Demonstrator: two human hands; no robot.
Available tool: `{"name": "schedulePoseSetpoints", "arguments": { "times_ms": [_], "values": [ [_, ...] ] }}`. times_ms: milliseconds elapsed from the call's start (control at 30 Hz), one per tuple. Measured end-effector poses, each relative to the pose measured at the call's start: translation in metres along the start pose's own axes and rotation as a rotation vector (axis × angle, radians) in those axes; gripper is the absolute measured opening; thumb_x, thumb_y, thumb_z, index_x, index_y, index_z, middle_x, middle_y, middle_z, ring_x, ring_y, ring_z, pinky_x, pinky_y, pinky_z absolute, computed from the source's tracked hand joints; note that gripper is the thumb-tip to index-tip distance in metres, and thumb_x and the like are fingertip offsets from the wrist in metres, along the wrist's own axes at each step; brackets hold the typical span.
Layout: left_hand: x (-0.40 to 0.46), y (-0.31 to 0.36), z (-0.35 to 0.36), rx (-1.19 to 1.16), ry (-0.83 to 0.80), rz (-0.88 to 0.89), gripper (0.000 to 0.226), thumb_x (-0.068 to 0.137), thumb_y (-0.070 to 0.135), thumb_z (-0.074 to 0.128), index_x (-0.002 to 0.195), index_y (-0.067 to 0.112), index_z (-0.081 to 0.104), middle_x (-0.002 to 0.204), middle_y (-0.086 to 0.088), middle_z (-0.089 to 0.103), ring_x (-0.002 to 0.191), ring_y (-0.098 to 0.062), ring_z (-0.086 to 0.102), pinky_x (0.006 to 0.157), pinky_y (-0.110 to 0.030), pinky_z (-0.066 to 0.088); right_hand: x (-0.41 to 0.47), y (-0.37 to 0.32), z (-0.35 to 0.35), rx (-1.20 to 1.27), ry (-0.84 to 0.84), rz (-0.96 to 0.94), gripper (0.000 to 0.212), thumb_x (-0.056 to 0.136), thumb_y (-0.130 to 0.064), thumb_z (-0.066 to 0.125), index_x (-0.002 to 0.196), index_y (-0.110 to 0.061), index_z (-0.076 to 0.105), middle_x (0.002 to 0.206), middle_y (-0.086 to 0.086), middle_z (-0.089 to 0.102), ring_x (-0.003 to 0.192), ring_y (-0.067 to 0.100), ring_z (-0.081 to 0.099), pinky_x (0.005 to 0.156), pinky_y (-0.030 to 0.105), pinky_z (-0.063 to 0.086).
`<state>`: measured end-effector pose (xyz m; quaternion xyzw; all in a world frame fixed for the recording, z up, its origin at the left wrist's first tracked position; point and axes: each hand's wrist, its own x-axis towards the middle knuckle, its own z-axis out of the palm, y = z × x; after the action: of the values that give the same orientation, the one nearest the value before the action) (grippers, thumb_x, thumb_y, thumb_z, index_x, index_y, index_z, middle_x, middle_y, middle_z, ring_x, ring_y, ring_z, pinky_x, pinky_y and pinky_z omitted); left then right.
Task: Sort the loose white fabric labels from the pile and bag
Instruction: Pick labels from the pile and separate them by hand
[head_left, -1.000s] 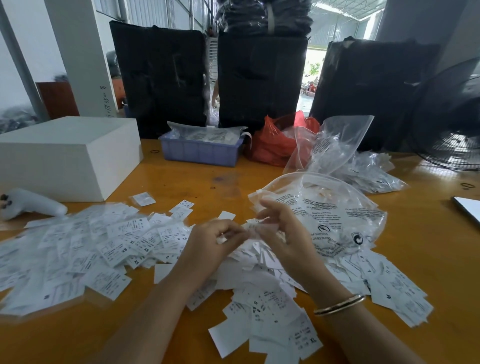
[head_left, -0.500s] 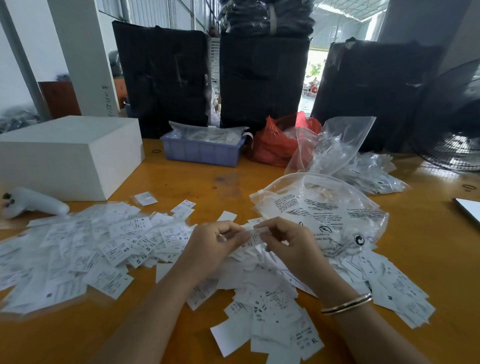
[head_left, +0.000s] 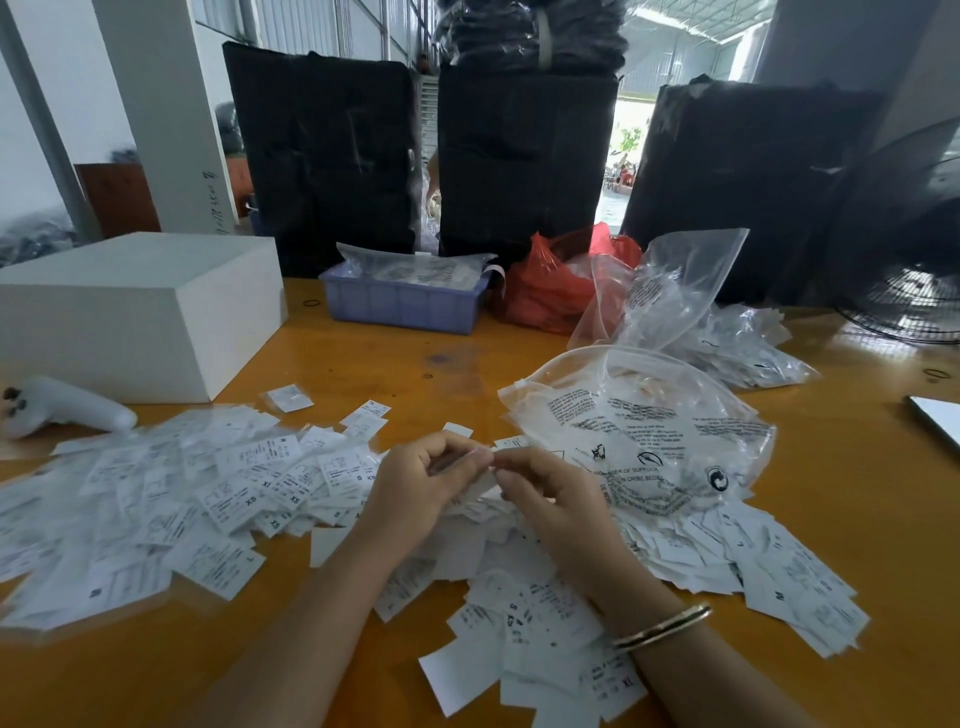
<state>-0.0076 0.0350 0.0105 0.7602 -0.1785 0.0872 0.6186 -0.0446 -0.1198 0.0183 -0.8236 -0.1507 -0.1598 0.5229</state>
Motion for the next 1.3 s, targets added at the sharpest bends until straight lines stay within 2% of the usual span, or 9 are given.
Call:
{"name": "schedulePoseSetpoints", "arguments": {
  "times_ms": [167, 333, 467, 633, 733, 833, 1000, 1167, 1300],
  "values": [
    [-0.002, 0.003, -0.002, 0.021, -0.100, -0.036, 0.018, 0.074, 0.057, 0.069, 0.084, 0.042, 0.072, 0.081, 0.006, 0.073, 0.072, -0.013, 0.066, 0.065, -0.024, 0.052, 0.001, 0.004, 0.003, 0.027, 0.062, 0.085, 0.021, 0.085, -0.009, 0.066, 0.084, -0.030, 0.071, 0.072, -0.015, 0.068, 0.069, -0.003, 0.061, 0.064, 0.012, 0.046],
    [0.000, 0.001, -0.007, 0.103, -0.045, -0.014, 0.024, 0.087, 0.023, 0.068, 0.082, 0.046, 0.071, 0.081, 0.014, 0.070, 0.074, -0.006, 0.066, 0.061, -0.021, 0.056, 0.005, 0.006, -0.003, 0.110, 0.115, 0.156, 0.027, 0.084, -0.007, 0.067, 0.078, -0.034, 0.069, 0.072, -0.004, 0.071, 0.071, 0.013, 0.065, 0.066, 0.025, 0.054],
    [0.000, 0.003, -0.007, 0.070, 0.030, -0.037, 0.024, 0.087, 0.020, 0.067, 0.082, 0.043, 0.069, 0.081, 0.013, 0.069, 0.073, -0.001, 0.064, 0.062, -0.016, 0.053, 0.011, 0.004, -0.005, 0.354, 0.177, 0.253, 0.020, 0.085, -0.001, 0.063, 0.084, -0.020, 0.068, 0.067, -0.008, 0.069, 0.064, 0.004, 0.063, 0.061, 0.016, 0.050],
    [0.005, 0.003, -0.026, 0.269, 0.354, -0.052, 0.014, 0.088, 0.021, 0.065, 0.098, 0.031, 0.062, 0.082, 0.013, 0.063, 0.067, 0.005, 0.059, 0.048, -0.009, 0.044, 0.034, 0.006, -0.037, 0.258, 0.429, 0.201, 0.021, 0.089, -0.005, 0.058, 0.088, -0.024, 0.066, 0.075, -0.004, 0.067, 0.062, 0.007, 0.058, 0.053, 0.014, 0.047],
    [0.004, -0.005, -0.040, 0.534, 0.524, -0.118, 0.020, 0.090, 0.019, 0.063, 0.110, 0.020, 0.060, 0.084, 0.006, 0.064, 0.066, -0.006, 0.059, 0.050, -0.021, 0.046, 0.063, 0.019, -0.069, -0.057, 0.547, 0.185, 0.022, 0.092, -0.004, 0.052, 0.097, -0.019, 0.066, 0.080, -0.001, 0.064, 0.051, 0.006, 0.046, 0.040, 0.010, 0.037],
    [0.004, -0.015, -0.050, 0.792, 0.591, -0.142, 0.024, 0.089, 0.018, 0.063, 0.113, 0.017, 0.059, 0.090, -0.005, 0.068, 0.073, -0.017, 0.056, 0.067, -0.034, 0.045, 0.084, 0.040, -0.095, -0.484, 0.406, 0.279, 0.026, 0.092, -0.003, 0.048, 0.104, -0.011, 0.070, 0.097, 0.001, 0.068, 0.056, 0.008, 0.052, 0.045, 0.014, 0.038],
    [0.008, -0.023, -0.058, 1.035, 0.574, -0.237, 0.033, 0.083, 0.012, 0.067, 0.114, 0.020, 0.060, 0.106, -0.005, 0.065, 0.094, -0.023, 0.053, 0.076, -0.036, 0.029, 0.088, 0.062, -0.099, -0.994, -0.216, 0.471, 0.023, 0.092, -0.021, 0.052, 0.082, -0.001, 0.057, 0.093, 0.013, 0.060, 0.094, 0.030, 0.060, 0.083, 0.034, 0.049],
    [0.007, -0.017, -0.048, 1.051, 0.461, -0.068, 0.030, 0.086, 0.012, 0.064, 0.115, 0.017, 0.064, 0.116, -0.008, 0.060, 0.107, -0.026, 0.051, 0.086, -0.038, 0.041, 0.084, 0.061, -0.093, -0.976, -0.090, 0.463, 0.016, 0.090, -0.012, 0.053, 0.086, -0.002, 0.065, 0.090, 0.012, 0.065, 0.086, 0.029, 0.062, 0.075, 0.032, 0.052],
    [0.005, -0.008, -0.029, 0.813, 0.116, 0.258, 0.021, 0.089, 0.009, 0.060, 0.107, 0.017, 0.068, 0.103, 0.004, 0.065, 0.097, -0.012, 0.057, 0.085, -0.029, 0.049, 0.080, 0.059, -0.091, -0.970, -0.024, 0.461, 0.017, 0.090, -0.008, 0.053, 0.093, -0.004, 0.069, 0.094, 0.014, 0.067, 0.085, 0.029, 0.064, 0.077, 0.035, 0.054]
  ]
}}
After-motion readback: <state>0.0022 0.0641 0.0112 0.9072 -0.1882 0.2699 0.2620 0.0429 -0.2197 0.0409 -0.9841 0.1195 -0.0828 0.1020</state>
